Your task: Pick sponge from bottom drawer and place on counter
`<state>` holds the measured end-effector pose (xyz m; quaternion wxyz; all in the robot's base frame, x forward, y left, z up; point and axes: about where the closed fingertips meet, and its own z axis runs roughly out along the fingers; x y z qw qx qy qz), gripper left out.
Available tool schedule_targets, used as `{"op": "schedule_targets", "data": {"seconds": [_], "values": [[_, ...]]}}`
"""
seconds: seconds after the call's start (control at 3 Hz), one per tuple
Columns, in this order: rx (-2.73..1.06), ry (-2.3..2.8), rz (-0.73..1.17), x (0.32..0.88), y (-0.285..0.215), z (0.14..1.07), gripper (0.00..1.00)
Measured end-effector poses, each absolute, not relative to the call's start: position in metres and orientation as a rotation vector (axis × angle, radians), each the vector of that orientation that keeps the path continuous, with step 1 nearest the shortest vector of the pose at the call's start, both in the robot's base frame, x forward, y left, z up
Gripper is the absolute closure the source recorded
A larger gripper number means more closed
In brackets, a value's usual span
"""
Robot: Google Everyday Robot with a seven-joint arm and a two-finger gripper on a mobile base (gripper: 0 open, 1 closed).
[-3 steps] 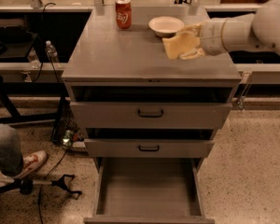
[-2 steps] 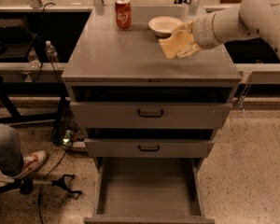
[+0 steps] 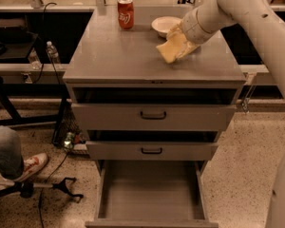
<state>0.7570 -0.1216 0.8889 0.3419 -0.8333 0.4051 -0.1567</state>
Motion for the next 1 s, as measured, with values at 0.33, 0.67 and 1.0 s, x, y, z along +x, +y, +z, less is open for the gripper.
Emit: {"op": "schedule_targets", "data": {"seconds": [0.33, 0.67, 1.0], "values": [[-2.252, 1.048, -0.422, 0.7612, -0.1164, 0.8829, 0.30], [-2.313, 1.038, -0.422, 0.7619, -0.1131, 0.8796, 0.07], [-2.351, 1.029, -0.417, 0.7605, -0.1113, 0.8792, 0.00]]}}
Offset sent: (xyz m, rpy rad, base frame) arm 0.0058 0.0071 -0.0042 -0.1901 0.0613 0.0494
